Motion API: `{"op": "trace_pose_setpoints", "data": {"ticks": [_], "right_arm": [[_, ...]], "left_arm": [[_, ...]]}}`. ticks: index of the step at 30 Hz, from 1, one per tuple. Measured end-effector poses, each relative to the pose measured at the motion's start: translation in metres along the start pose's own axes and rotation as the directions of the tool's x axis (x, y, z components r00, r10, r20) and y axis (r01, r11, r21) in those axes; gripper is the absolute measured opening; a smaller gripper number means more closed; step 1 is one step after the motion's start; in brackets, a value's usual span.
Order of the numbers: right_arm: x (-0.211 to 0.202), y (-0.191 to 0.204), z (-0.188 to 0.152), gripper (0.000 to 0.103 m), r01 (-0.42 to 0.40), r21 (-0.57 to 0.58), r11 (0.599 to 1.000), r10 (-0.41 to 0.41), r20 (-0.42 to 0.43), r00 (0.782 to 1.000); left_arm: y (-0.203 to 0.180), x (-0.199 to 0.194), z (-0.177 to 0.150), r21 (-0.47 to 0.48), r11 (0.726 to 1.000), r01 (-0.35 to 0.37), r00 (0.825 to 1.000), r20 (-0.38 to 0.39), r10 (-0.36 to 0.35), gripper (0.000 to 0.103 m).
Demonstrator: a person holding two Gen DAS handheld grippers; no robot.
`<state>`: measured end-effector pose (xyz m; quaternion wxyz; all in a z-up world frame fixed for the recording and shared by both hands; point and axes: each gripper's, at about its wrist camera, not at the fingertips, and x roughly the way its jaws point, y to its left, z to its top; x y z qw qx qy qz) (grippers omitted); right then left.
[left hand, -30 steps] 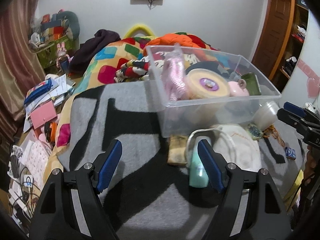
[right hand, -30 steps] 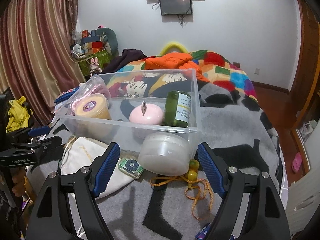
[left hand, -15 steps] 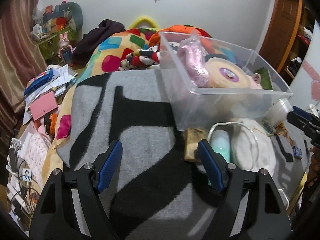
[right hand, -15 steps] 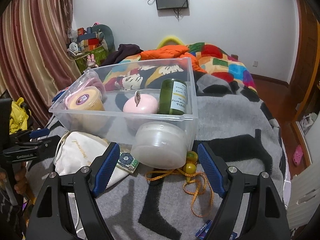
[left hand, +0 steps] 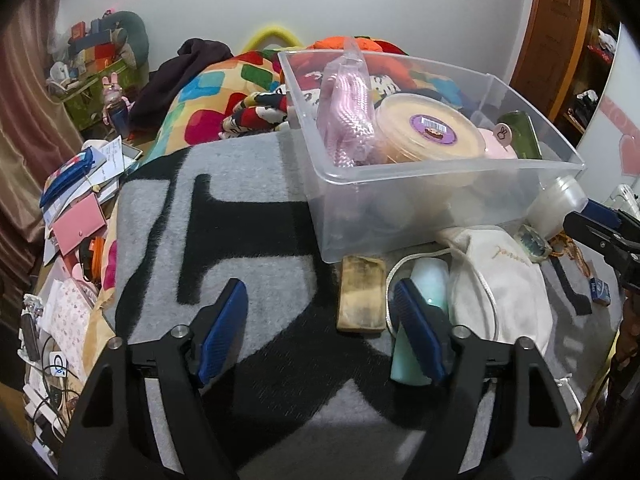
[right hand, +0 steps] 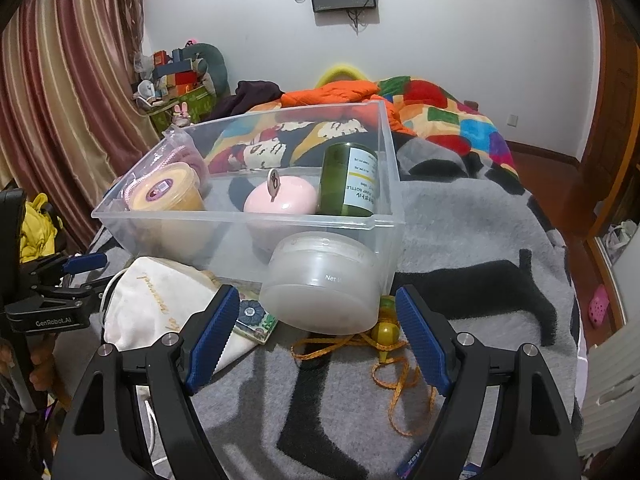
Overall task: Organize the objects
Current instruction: 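Withdraw both open grippers from the box toward the remaining items, then grasp the tan block with the left gripper while the right grasps the white round tub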
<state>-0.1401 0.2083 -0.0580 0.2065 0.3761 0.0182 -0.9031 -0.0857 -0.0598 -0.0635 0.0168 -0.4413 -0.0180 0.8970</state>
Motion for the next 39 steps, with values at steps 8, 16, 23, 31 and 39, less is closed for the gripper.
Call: {"op": "trace_pose_setpoints", "data": {"ticks": [8, 16, 23, 31, 39], "right_arm": [[0.008, 0.002, 0.0, 0.078, 0.004, 0.008, 1.0, -0.004, -0.008, 1.0], [0.018, 0.003, 0.001, 0.077, 0.005, 0.026, 1.0, -0.005, -0.014, 1.0], [0.017, 0.0, 0.0, 0.063, 0.021, 0.032, 0.999, -0.021, -0.004, 1.0], [0.012, 0.002, -0.002, 0.063, 0.017, 0.02, 1.0, -0.017, 0.011, 1.0], [-0.002, 0.005, -0.005, 0.063, -0.005, 0.012, 1.0, 0.004, 0.037, 0.999]], "left_arm": [[-0.013, 0.001, -0.002, 0.058, 0.998, -0.028, 1.0, 0.009, 0.027, 0.049], [-0.019, -0.001, -0.005, 0.097, 0.995, -0.011, 1.0, 0.021, 0.009, 0.033], [-0.021, -0.002, -0.005, 0.109, 0.994, -0.001, 1.0, 0.024, -0.002, 0.024], [-0.018, -0.004, -0.006, 0.092, 0.996, -0.004, 1.0, 0.03, 0.002, 0.023], [-0.013, -0.013, -0.011, 0.058, 0.998, 0.006, 0.999, 0.048, -0.009, 0.023]]}}
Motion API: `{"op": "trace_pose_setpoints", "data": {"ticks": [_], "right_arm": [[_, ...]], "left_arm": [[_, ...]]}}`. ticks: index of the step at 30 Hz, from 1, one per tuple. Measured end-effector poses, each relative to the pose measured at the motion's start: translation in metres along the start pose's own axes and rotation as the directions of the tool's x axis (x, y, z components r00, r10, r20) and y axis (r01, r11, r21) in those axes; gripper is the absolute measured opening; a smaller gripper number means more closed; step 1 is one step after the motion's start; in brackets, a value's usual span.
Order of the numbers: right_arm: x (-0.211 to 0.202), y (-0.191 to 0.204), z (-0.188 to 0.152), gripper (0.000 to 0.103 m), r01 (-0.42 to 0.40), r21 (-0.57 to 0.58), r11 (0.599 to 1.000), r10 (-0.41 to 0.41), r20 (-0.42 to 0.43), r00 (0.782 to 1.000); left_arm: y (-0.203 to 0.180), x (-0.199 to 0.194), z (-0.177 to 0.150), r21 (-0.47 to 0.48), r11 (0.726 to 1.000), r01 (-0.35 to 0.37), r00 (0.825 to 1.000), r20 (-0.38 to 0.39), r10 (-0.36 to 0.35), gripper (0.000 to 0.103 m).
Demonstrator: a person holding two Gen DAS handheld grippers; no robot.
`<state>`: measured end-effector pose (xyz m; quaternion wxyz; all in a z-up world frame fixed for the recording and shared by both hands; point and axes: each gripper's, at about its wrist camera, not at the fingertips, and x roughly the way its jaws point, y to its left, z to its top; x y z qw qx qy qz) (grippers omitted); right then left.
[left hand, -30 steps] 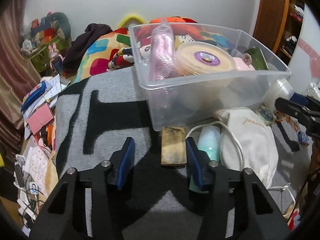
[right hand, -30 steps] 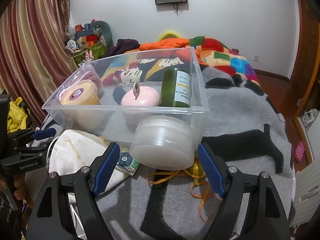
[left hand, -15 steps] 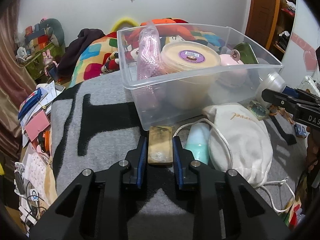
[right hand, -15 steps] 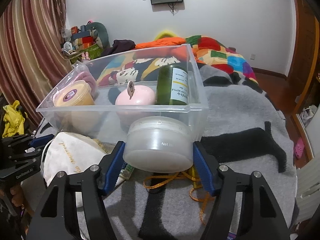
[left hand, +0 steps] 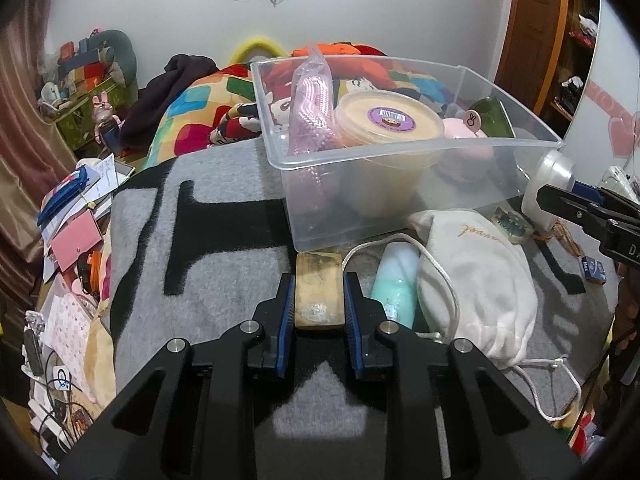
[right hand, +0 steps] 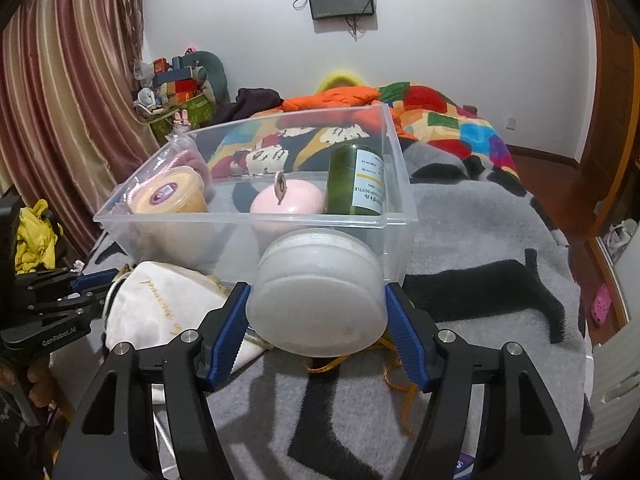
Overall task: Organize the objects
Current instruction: 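Grasp the tan block with the left gripper while the right grasps the white round tub, then lift the tan block and white tub and carry them over the clear box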
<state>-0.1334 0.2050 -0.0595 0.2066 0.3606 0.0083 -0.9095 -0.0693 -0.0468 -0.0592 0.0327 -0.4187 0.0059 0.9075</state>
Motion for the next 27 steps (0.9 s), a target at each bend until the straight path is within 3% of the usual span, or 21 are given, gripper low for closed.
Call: {"op": "trace_pose_setpoints", "data": {"ticks": [27], "right_arm": [[-0.038, 0.006, 0.014, 0.063, -0.026, -0.011, 1.0, 0.027, 0.101, 0.994]], "left_arm": [[0.001, -0.055, 0.02, -0.063, 0.997, 0.036, 0.987, 0.159, -0.025, 0.023]]}}
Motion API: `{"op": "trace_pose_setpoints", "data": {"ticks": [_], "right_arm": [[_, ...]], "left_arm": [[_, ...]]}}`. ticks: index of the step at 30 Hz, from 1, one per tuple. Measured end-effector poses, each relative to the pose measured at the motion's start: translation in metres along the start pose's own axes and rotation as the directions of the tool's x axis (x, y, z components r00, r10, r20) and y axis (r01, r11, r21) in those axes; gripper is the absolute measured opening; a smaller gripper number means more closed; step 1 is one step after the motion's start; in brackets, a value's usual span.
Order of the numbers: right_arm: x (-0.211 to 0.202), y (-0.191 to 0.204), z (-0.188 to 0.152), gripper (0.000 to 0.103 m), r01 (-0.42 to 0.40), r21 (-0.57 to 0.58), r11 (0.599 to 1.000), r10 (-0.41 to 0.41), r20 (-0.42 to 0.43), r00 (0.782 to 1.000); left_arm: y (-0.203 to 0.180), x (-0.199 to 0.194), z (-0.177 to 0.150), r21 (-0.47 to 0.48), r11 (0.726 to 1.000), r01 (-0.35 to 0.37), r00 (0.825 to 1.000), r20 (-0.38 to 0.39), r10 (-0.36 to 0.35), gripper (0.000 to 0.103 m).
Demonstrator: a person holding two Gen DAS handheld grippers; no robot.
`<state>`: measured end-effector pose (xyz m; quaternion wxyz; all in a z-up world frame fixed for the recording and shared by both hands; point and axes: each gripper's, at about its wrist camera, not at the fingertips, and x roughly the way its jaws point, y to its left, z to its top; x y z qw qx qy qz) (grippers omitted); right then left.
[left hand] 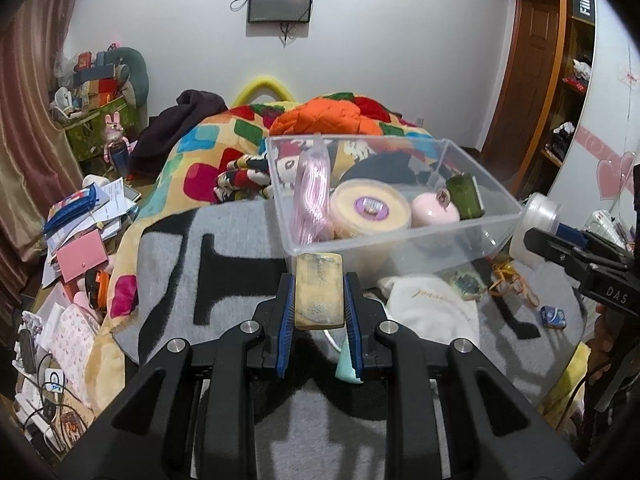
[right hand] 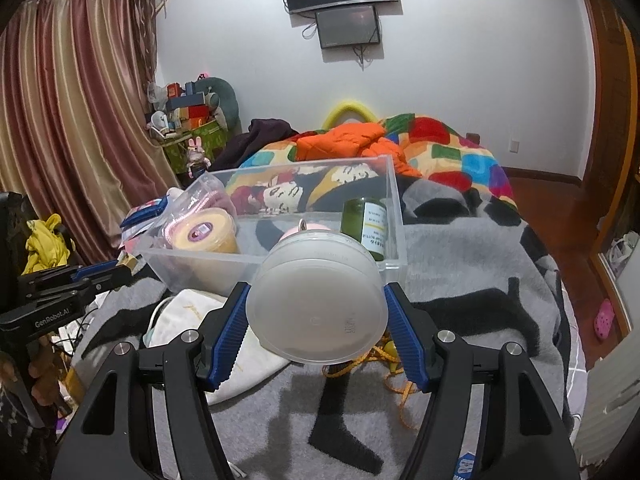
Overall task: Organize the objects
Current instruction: 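Lift the tan block and white tub and carry them over the clear box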
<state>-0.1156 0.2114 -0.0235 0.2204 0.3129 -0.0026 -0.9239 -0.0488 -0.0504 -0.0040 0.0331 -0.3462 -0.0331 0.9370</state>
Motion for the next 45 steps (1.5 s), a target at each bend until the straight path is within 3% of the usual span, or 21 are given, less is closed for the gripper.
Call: {"op": "trace_pose_setpoints", "data": {"ticks": [24, 45], "right_arm": [[0.003, 0.002, 0.033, 0.063, 0.013, -0.028, 1.0, -0.011, 0.061, 0.998], [0.031, -0.003, 0.042, 0.063, 0.017, -0.004, 1.0, -0.017, 0.045, 0.999]], "left_arm": [[-0.024, 0.005, 0.045, 0.022, 0.996, 0.09, 0.993, 0.069, -0.091, 0.023], [-0.063, 0.054, 0.055, 0.074, 0.979, 0.189, 0.982, -0.032, -0.187, 0.023]]}}
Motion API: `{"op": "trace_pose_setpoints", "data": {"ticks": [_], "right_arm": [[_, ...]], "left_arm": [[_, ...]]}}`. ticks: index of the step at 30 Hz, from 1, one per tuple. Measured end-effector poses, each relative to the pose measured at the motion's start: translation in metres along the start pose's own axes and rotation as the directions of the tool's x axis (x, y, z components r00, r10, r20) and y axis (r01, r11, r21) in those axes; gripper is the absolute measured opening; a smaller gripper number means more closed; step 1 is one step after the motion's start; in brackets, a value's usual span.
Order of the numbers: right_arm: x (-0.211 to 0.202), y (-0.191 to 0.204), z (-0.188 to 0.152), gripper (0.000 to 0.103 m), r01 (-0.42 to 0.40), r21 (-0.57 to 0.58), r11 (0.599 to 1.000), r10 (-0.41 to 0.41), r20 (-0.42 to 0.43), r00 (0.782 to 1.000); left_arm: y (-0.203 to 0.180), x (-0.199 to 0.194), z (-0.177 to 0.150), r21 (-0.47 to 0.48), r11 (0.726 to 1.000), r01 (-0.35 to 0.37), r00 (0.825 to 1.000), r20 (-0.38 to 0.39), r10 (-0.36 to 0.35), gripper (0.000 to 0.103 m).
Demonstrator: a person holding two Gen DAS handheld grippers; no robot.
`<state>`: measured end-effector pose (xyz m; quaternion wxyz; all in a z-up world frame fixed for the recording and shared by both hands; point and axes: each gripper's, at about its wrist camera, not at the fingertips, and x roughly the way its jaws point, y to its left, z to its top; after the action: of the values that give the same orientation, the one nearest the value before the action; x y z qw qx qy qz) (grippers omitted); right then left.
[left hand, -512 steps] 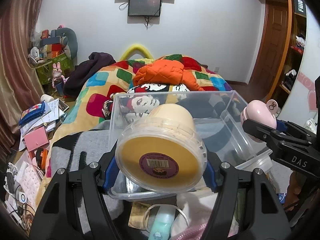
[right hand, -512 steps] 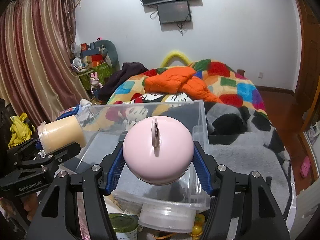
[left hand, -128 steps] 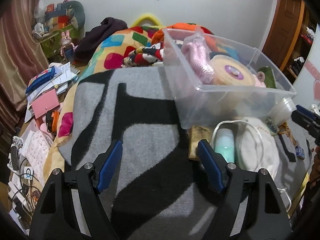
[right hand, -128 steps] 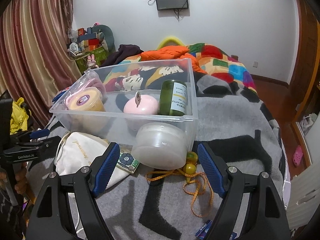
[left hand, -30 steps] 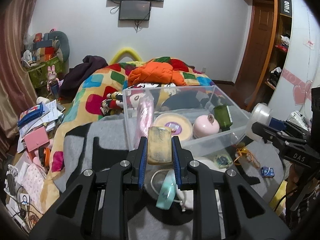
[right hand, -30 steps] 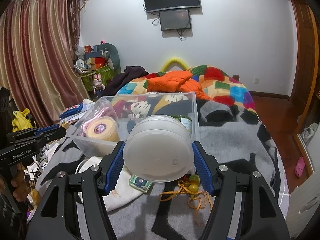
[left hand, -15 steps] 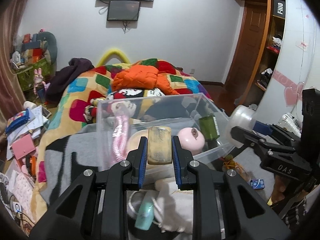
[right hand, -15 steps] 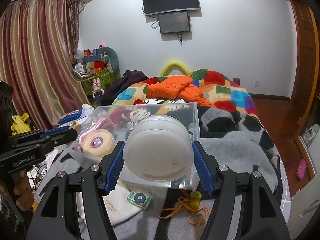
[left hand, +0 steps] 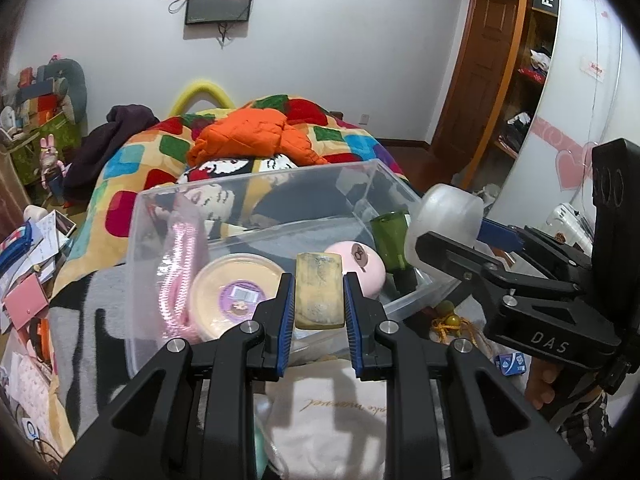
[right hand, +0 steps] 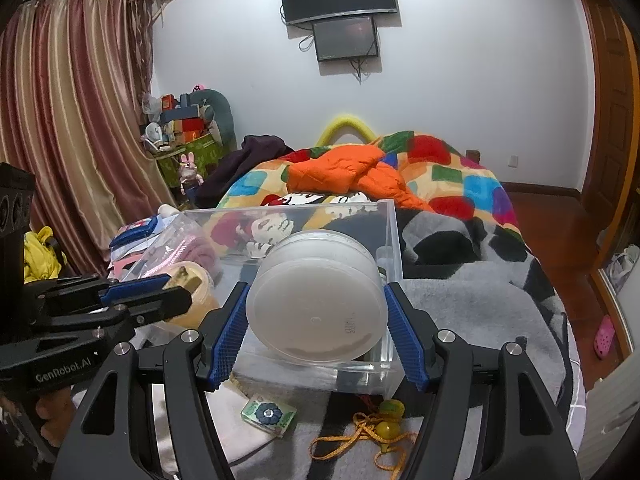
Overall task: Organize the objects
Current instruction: 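Lift the tan block and white tub and carry them over the clear box, then lower the block and white tub into the box and open both grippers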
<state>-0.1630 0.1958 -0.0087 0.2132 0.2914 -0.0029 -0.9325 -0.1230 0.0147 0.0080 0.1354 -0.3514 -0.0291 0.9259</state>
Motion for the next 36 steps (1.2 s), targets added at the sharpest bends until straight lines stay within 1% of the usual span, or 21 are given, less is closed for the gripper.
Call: {"op": "trace_pose_setpoints", "data": {"ticks": [6, 11, 16, 19, 26, 31, 36], "right_arm": [[0.006, -0.003, 0.001, 0.063, 0.008, 0.002, 1.0, -0.008, -0.004, 1.0], [0.013, -0.003, 0.002, 0.062, 0.013, -0.002, 1.0, -0.013, -0.014, 1.0], [0.025, -0.002, 0.002, 0.062, 0.013, -0.008, 1.0, -0.013, -0.037, 0.999], [0.031, -0.002, 0.001, 0.062, 0.014, -0.009, 1.0, -0.015, -0.048, 0.999], [0.036, -0.001, 0.002, 0.062, 0.027, -0.018, 0.999, -0.028, -0.043, 0.999], [0.037, 0.001, 0.002, 0.062, 0.034, -0.04, 0.999, -0.036, -0.036, 0.999], [0.035, 0.004, -0.001, 0.063, 0.042, -0.064, 0.997, -0.044, -0.033, 0.998]], "left_arm": [[-0.003, 0.01, 0.0, 0.002, 1.0, 0.023, 0.999, -0.024, -0.023, 0.023], [-0.004, 0.015, 0.0, 0.006, 1.0, 0.022, 0.999, -0.03, -0.022, 0.023], [-0.003, 0.024, -0.002, 0.008, 1.0, 0.02, 0.998, -0.052, -0.019, 0.023], [-0.003, 0.025, -0.002, 0.005, 1.0, 0.022, 0.998, -0.052, -0.022, 0.023], [-0.005, 0.029, -0.002, 0.022, 1.0, 0.008, 0.999, -0.046, -0.007, 0.023], [-0.008, 0.028, -0.003, 0.048, 0.999, -0.002, 0.999, -0.039, 0.004, 0.023], [-0.005, 0.026, -0.003, 0.036, 0.999, 0.006, 0.999, -0.043, -0.005, 0.023]]}}
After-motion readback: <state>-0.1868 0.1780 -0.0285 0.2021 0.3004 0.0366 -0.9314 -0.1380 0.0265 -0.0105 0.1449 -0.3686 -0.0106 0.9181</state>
